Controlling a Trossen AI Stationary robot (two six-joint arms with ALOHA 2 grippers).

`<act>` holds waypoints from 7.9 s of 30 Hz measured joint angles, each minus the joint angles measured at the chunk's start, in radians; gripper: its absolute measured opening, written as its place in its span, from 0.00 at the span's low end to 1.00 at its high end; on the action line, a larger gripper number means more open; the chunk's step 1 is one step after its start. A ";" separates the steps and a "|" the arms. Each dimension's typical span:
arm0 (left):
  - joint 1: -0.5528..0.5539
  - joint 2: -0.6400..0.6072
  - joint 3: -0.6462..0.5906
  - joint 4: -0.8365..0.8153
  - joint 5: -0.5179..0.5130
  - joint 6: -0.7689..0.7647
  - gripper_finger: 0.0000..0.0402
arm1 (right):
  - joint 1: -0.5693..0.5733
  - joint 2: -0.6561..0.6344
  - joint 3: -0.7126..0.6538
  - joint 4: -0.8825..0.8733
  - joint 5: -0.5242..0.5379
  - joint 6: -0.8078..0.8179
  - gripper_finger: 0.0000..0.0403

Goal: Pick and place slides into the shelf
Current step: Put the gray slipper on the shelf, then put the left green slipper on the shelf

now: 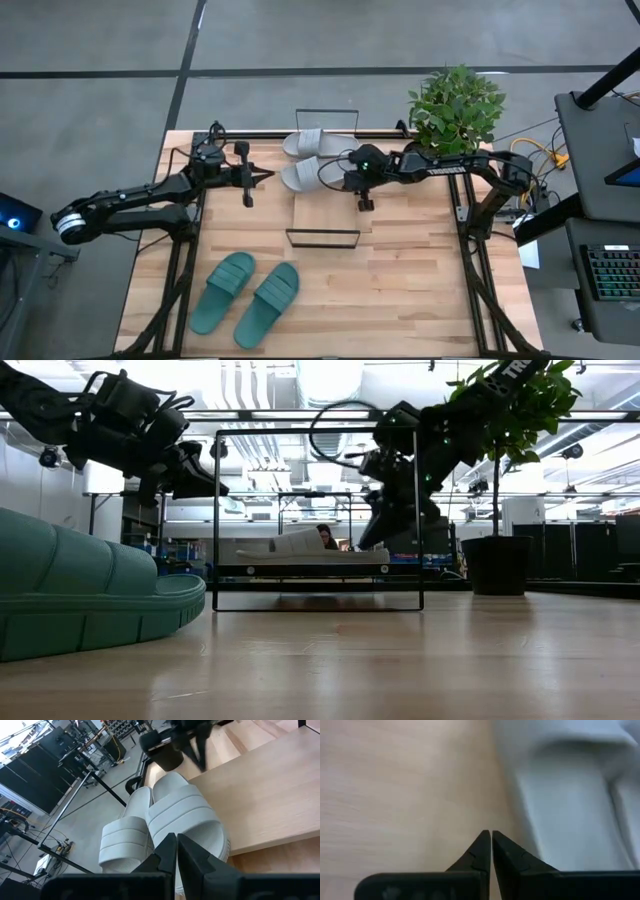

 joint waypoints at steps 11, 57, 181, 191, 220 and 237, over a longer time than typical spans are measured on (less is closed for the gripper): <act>-0.001 0.000 0.000 0.002 0.000 0.000 0.00 | 0.014 0.058 0.061 0.078 -0.137 -0.130 0.02; 0.001 -0.111 0.000 -0.031 -0.190 0.004 0.00 | 0.037 0.389 0.551 -0.207 -0.108 -0.356 0.02; -0.042 -0.136 0.082 0.149 0.434 -1.269 0.40 | 0.318 -0.608 -0.430 0.288 0.100 0.156 0.11; -0.220 -0.187 0.212 -0.162 0.421 -1.279 0.40 | 0.318 -0.607 -0.435 0.286 0.100 0.148 0.11; -0.586 0.302 0.517 -1.155 0.193 -1.032 0.40 | 0.318 -0.607 -0.448 0.284 0.099 0.109 0.11; -0.602 0.445 0.425 -1.182 0.252 -0.985 0.40 | 0.318 -0.607 -0.450 0.284 0.099 0.117 0.11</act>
